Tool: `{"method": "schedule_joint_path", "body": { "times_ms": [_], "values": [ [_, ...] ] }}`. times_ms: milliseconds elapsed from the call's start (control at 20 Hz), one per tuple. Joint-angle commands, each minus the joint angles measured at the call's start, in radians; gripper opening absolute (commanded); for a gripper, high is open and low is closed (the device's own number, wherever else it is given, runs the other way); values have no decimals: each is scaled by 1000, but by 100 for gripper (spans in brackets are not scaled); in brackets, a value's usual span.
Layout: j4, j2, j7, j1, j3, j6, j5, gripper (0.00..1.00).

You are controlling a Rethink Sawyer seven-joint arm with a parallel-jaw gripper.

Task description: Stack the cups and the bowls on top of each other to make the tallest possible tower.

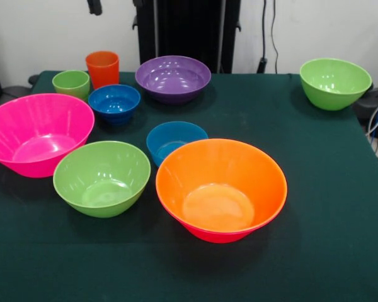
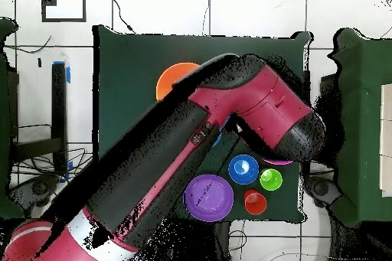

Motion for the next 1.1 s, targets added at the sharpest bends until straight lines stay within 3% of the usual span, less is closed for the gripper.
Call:
{"method": "schedule_joint_path", "body": {
  "times_ms": [50,600,1100],
  "values": [
    [-76,150,367,-60,41,73,24,100],
    [-87,193,249,-92,40,180,99,100],
    [-85,234,190,-98,92,244,189,100]
  ]
}}
